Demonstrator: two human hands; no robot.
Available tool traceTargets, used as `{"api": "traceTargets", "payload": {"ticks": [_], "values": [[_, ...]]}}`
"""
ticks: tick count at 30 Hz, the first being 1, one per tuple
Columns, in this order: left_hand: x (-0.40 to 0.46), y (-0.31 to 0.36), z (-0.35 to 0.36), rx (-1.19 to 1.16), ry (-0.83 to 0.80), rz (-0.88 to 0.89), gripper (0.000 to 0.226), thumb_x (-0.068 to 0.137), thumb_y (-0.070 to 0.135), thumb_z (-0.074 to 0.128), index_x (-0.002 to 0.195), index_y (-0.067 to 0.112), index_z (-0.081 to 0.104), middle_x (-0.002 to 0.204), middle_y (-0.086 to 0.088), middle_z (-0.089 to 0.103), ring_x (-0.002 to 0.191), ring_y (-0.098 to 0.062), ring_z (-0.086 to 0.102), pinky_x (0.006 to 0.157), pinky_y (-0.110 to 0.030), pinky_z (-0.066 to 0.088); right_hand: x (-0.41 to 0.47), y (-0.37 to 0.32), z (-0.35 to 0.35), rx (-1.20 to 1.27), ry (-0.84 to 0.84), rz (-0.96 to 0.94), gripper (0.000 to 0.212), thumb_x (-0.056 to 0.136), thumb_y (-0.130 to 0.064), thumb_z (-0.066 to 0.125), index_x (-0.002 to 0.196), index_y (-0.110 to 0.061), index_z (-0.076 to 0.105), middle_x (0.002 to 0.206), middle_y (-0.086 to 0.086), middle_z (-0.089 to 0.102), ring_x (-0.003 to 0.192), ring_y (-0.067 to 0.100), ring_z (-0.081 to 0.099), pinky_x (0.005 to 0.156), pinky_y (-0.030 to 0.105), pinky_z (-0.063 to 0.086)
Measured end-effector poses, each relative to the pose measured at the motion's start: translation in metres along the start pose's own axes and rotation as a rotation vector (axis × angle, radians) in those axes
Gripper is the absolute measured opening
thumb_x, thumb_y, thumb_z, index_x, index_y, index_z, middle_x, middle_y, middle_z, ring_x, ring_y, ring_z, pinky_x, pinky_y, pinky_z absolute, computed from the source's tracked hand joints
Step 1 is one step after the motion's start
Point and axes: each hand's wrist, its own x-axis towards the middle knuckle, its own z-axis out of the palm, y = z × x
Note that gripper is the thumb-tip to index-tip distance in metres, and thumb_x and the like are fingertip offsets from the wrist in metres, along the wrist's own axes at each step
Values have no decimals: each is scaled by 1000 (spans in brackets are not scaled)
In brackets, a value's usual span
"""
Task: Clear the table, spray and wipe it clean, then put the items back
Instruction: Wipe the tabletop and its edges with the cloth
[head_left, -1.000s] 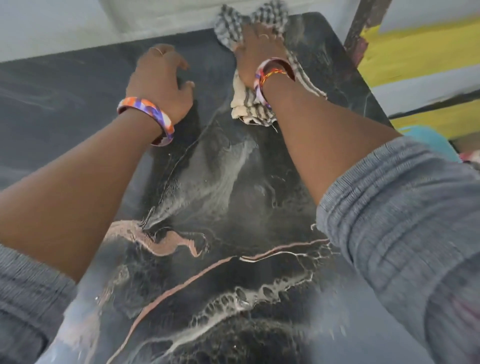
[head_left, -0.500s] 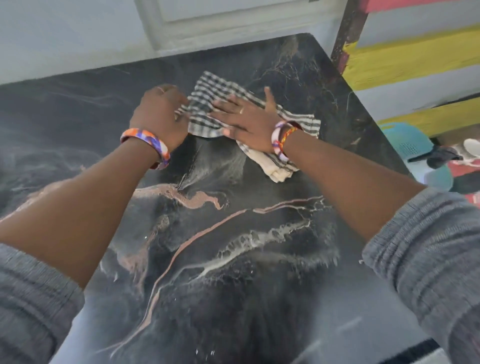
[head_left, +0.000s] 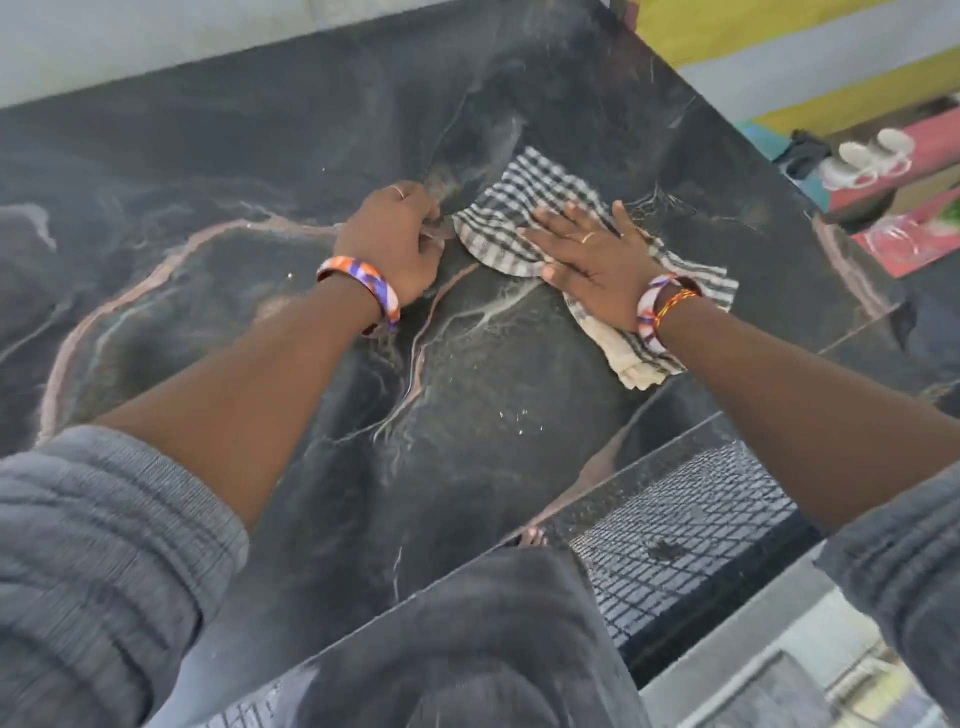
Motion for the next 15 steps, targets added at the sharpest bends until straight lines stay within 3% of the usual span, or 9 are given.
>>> {"api": "traceTargets", "payload": {"ticks": [7, 15], "values": [[-52, -24, -17, -2, 37, -41, 37, 85, 14, 55, 121, 3, 55, 133, -19, 51, 121, -38, 49, 100, -40, 42, -46, -41, 18, -28, 15, 76, 61, 87, -47, 16, 147, -34, 18, 158, -4, 15, 147, 21, 9, 117, 44, -4], [-124, -56, -39, 9, 102, -159, 40, 85, 15, 57, 124, 5, 56, 141, -18, 45, 129, -36, 44, 108, -43, 38, -96, -116, 41, 17, 77, 138, 49, 100, -35, 26, 148, -30, 15, 158, 1, 13, 147, 23, 10, 118, 39, 2]]}}
